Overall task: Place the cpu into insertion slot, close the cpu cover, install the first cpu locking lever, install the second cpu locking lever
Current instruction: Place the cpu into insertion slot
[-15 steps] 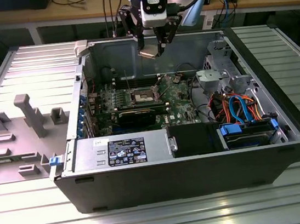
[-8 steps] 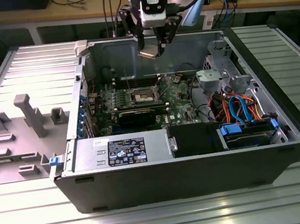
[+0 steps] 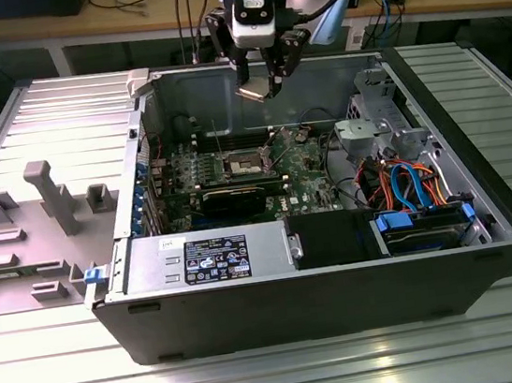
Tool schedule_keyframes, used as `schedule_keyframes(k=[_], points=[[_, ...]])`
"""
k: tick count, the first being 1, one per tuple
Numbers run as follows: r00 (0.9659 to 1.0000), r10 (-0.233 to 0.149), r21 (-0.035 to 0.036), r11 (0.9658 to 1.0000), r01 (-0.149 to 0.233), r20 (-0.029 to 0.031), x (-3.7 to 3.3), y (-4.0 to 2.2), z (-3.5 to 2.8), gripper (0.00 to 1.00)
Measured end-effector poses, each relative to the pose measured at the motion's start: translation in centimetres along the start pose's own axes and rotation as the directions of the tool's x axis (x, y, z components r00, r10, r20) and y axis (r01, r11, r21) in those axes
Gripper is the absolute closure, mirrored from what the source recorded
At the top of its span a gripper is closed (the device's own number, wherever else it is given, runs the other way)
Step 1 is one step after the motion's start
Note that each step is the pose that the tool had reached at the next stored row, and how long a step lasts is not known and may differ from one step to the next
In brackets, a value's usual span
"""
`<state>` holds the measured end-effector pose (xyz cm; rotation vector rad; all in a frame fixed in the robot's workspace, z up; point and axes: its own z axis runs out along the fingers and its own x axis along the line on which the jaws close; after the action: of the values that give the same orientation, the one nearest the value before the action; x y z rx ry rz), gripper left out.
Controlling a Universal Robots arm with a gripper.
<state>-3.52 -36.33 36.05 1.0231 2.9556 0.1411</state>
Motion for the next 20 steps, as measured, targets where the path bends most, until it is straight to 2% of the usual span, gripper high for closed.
schedule_keyframes(k=[3, 7, 11, 12, 15, 17, 20], points=[[0.9999, 0.013, -0.0003, 0.9999, -0.013, 0.0012, 0.01, -0.01, 0.04, 0.46], [0.9983, 0.058, -0.0012, 0.9983, -0.058, 0.0050, 0.01, -0.02, 0.17, 0.46], [0.9945, 0.105, -0.0023, 0.9945, -0.105, 0.0090, 0.01, -0.03, 0.30, 0.46], [0.9925, 0.122, -0.0026, 0.9926, -0.122, 0.0103, 0.00, -0.04, 0.34, 0.46], [0.9896, 0.144, -0.0032, 0.9896, -0.144, 0.0119, 0.00, -0.05, 0.46, 0.46], [0.9853, 0.170, -0.0040, 0.9854, -0.170, 0.0142, 0.00, -0.07, 0.56, 0.46], [0.9724, 0.232, -0.0062, 0.9726, -0.232, 0.0195, -0.01, -0.08, 0.72, 0.46]])
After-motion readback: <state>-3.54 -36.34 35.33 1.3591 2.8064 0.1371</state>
